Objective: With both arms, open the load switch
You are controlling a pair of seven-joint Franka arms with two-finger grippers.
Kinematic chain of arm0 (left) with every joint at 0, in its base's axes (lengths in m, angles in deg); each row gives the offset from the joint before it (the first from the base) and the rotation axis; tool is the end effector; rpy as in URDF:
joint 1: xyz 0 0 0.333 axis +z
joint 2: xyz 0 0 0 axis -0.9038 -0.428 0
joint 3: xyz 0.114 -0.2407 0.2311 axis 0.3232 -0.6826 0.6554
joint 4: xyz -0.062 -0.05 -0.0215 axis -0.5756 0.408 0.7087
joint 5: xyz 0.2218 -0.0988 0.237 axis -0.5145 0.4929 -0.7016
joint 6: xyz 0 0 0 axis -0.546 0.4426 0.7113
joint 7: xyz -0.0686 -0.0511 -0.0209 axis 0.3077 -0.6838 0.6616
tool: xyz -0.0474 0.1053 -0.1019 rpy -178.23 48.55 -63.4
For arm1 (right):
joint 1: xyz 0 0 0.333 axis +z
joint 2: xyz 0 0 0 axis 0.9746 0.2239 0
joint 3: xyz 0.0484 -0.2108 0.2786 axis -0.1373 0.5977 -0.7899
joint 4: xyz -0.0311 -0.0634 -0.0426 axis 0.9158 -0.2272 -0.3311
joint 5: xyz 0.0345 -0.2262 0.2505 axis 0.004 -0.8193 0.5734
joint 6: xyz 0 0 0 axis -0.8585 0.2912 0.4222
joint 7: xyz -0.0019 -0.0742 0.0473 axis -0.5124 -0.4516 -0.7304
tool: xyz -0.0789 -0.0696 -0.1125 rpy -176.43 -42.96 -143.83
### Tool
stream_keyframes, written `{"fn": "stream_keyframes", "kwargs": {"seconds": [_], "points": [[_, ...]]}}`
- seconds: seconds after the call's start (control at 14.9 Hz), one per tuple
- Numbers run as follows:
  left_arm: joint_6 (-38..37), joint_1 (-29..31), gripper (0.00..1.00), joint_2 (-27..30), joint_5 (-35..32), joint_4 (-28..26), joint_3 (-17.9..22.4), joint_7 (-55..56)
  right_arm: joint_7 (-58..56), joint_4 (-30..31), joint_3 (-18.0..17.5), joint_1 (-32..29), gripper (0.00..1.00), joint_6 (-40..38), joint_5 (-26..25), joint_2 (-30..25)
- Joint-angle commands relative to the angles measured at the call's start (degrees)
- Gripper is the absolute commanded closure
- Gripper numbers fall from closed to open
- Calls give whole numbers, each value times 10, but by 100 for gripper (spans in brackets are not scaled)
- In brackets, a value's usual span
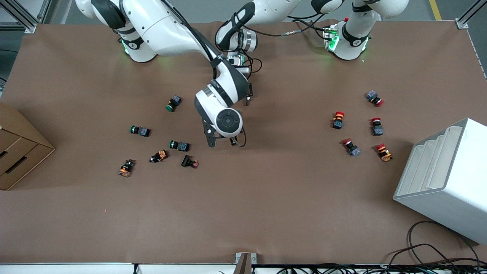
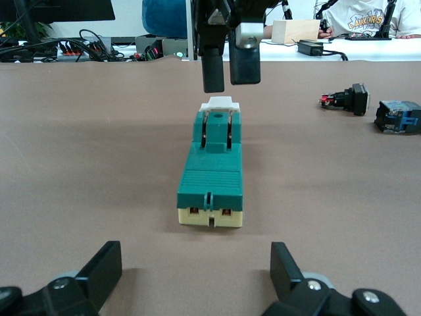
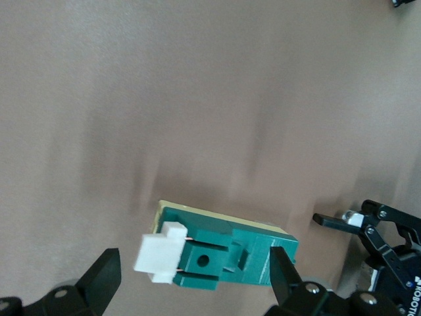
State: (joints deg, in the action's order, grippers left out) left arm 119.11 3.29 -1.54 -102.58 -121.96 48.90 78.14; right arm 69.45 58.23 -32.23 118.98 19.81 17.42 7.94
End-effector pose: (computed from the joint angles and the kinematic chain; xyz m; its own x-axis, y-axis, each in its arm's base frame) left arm 0.2254 -0.5658 0.1138 0.3881 0.0041 0.9216 -0.0060 -1.0000 0.0069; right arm 0.4885 0.4620 0.2365 0.2662 -0.9635 -0.0277 -0.9108 -0.2608 0.3201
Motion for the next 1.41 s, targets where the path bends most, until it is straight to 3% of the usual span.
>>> {"fn": "stream_keyframes", "kwargs": {"seconds": [0.0, 0.81, 1.34], "points": [[6, -5, 1, -22, -8, 9, 2, 14, 5, -2, 4, 6, 0, -6, 9, 3], [2, -9, 1, -22, -4, 7, 2, 10, -6, -3, 4, 8, 0, -12, 9, 14], [-5, -14, 1, -21, -2, -2, 1, 11, -7, -14, 3, 30, 0, -103, 10, 1]]}}
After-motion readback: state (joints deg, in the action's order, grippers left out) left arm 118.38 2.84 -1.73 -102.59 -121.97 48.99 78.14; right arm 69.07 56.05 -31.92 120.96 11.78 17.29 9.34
